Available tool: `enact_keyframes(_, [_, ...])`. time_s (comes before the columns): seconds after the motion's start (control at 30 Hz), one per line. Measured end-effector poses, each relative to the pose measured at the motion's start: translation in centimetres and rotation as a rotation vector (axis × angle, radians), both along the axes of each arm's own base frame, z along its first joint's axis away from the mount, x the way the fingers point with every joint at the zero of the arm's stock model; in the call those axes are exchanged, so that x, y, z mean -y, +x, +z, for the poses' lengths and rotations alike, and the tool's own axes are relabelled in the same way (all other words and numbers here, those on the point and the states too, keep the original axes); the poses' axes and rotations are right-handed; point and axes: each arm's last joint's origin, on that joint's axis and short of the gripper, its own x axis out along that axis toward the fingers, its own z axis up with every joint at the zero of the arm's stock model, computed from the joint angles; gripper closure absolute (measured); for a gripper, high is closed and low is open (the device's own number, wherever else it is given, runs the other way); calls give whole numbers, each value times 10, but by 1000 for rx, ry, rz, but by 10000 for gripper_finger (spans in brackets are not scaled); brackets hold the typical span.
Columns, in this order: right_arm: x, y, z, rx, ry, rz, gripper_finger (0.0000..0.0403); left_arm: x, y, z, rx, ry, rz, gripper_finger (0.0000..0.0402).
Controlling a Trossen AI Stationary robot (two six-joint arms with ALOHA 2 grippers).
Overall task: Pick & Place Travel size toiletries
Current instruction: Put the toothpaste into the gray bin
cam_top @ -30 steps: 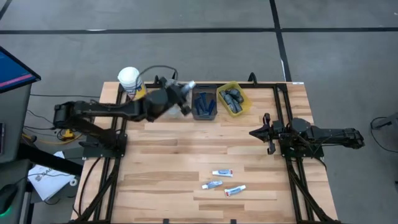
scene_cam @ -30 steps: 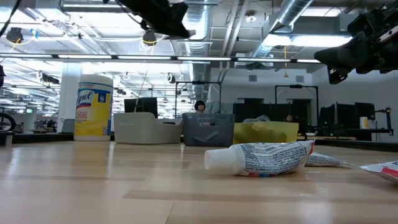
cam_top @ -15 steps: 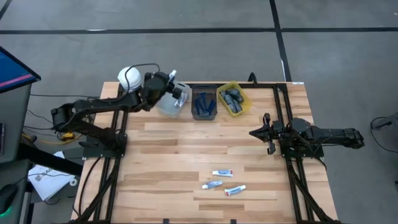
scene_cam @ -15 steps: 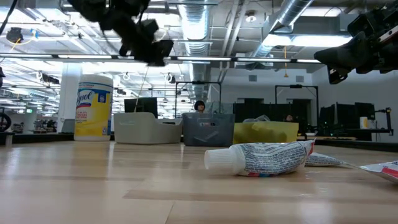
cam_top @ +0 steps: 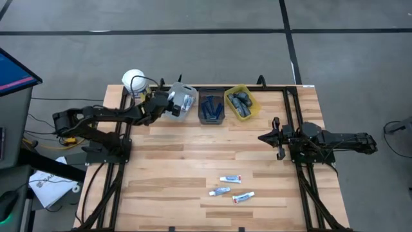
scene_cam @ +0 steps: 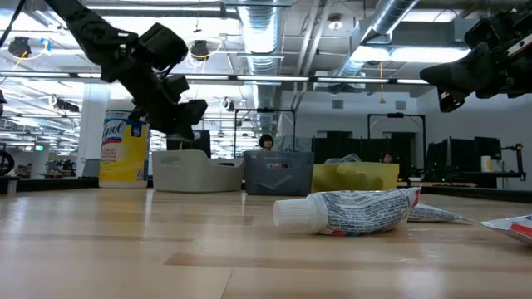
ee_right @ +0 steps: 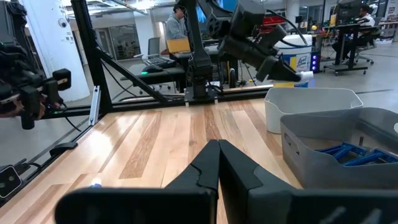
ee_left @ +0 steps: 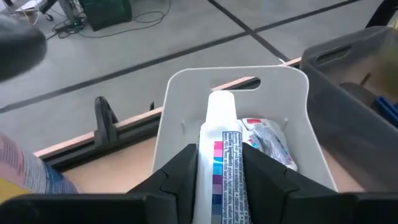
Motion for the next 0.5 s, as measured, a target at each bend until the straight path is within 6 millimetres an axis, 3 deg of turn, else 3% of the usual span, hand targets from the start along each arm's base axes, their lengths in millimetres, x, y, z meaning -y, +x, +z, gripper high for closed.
enact_keyframes(0.17, [0,0,0,0,0,0,403,1,0,-3,44,8,-15,294])
enact_keyframes(0.37, [0,0,0,0,0,0,403,-11,18,-7,200,31,-90,294])
enact_keyframes(0.5, [0,0,0,0,0,0,403,-16,27,-17,163,12,-97,294])
